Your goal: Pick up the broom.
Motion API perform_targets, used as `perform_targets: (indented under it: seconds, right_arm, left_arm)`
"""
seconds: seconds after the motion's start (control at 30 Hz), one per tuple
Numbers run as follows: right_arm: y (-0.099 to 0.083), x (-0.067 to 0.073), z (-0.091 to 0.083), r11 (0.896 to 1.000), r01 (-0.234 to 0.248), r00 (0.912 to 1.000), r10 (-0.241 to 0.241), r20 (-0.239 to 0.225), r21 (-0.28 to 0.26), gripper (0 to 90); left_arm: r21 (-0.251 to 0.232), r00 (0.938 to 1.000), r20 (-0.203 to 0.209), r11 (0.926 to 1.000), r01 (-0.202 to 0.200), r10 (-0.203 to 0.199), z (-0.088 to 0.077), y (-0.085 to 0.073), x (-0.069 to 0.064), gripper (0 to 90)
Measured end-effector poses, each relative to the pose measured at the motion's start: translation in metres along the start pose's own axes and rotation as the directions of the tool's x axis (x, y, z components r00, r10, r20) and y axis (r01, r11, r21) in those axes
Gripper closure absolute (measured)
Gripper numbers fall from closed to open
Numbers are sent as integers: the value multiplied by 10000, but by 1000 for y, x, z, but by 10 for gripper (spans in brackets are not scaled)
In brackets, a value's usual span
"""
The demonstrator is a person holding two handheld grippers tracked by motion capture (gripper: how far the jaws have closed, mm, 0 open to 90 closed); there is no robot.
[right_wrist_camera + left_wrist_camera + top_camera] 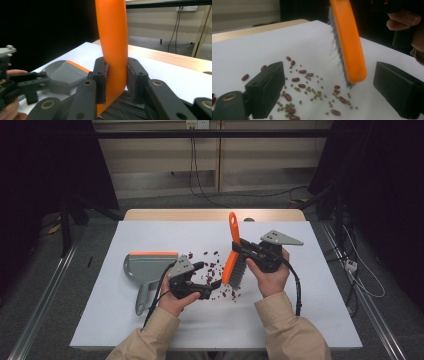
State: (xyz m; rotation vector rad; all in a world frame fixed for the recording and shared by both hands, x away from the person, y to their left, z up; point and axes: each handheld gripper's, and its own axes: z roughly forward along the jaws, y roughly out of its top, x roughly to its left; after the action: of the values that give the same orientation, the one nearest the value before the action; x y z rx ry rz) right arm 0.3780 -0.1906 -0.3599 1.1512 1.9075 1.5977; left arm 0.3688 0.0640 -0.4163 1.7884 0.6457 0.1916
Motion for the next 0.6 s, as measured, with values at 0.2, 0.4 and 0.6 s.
perform_targets:
  seconds: [0.2,0.4,0.6]
  right_arm:
    - [2,13,12,9996,263,9994,-260,-206,116,716]
    - [2,20,18,9990,408,9987,-402,-301,206,716]
    - [1,22,22,9996,262,9990,-259,-374,93,708]
  left_arm:
    - [134,9996,263,9999,44,-47,9,2,-6,339]
    - [518,9995,-135,9982,299,-292,10,0,-9,681]
    - [474,9949,-570,9952,859,-832,5,0,-6,705]
